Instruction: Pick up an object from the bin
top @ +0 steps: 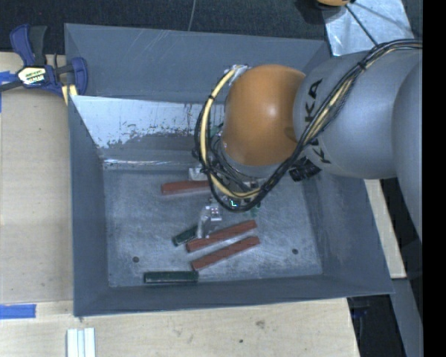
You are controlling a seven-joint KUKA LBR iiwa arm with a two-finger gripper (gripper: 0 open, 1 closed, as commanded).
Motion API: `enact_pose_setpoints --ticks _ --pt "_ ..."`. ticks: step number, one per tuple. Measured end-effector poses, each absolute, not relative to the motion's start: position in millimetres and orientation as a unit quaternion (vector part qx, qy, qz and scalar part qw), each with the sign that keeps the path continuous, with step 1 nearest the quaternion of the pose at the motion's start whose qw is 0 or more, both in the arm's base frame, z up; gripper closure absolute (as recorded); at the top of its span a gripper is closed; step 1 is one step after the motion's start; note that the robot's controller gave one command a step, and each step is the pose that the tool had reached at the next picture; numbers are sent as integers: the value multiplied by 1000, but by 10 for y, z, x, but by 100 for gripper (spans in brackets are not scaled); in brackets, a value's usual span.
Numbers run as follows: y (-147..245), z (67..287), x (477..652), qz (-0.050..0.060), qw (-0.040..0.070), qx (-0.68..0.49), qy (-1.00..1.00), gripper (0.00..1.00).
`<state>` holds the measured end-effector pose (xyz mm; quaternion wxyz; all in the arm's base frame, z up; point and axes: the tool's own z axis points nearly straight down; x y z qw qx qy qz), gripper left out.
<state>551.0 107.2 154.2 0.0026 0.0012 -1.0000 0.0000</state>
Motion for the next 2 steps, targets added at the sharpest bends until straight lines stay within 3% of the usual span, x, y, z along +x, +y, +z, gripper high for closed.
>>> enact_pose_setpoints --ticks 1,2 --pt "1067 1582 5531 0 -1 0 -1000 0" --pt "881 827 5439 -1 -1 44 -999 0"
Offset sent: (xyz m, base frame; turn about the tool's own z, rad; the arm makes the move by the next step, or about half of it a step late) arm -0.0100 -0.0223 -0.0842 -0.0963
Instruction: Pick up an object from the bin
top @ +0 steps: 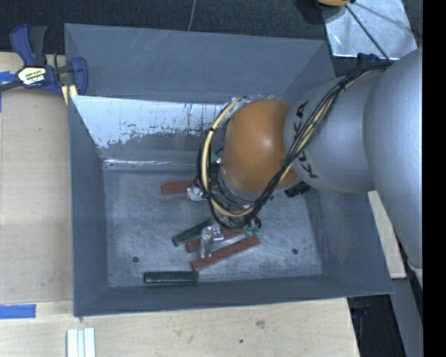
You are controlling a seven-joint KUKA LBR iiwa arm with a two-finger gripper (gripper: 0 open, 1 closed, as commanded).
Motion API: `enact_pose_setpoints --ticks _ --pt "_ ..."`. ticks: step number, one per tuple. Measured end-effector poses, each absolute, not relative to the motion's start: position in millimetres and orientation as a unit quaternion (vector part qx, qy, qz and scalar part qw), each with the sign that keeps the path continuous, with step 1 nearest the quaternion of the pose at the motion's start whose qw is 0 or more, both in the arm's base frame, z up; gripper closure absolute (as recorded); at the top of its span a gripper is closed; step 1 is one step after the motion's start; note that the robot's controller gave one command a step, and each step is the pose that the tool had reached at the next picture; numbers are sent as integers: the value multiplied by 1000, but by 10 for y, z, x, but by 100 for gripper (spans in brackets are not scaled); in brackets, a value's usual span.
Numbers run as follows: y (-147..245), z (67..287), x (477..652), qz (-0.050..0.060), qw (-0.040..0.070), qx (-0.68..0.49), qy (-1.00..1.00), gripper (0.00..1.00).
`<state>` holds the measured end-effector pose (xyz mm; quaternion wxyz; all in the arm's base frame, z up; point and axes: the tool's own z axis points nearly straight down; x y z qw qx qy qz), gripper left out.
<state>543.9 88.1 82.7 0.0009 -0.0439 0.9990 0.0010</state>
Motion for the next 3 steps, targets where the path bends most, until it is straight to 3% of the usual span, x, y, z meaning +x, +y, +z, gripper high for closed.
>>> enact_pose_setpoints --ticks 1,2,3 --pt "896 847 5449 2 1 -49 999 0" --pt "952 1015 5527 1 3 -49 999 0" --pt "983 801 5470 -1 -2 -41 999 0"
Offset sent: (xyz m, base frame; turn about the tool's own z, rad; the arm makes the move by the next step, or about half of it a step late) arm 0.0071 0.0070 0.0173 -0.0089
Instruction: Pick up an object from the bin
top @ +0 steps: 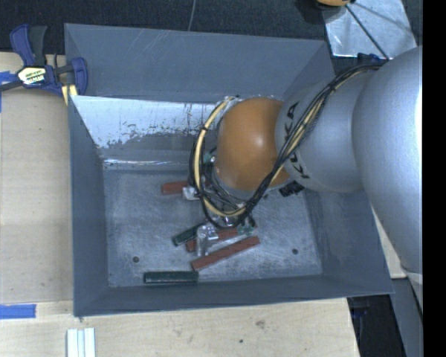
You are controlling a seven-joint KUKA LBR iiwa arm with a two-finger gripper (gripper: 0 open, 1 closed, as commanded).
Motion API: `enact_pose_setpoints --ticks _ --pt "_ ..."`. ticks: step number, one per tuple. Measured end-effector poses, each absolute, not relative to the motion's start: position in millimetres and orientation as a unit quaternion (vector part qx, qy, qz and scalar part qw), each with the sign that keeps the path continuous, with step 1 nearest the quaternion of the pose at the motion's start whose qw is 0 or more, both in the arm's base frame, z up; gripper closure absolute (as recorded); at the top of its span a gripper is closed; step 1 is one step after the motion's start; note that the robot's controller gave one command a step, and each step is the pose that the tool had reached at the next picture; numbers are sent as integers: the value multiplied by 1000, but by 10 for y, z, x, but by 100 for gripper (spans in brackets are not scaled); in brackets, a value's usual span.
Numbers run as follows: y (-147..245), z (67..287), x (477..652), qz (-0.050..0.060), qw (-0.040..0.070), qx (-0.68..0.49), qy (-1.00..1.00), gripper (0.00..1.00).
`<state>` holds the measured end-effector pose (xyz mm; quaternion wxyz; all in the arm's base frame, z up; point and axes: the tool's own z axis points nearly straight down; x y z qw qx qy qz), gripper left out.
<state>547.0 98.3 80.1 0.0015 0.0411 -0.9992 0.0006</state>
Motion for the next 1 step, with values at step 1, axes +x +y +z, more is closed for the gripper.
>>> enact_pose_setpoints --ticks 1 --pt "865 832 5580 -4 8 36 -999 100"
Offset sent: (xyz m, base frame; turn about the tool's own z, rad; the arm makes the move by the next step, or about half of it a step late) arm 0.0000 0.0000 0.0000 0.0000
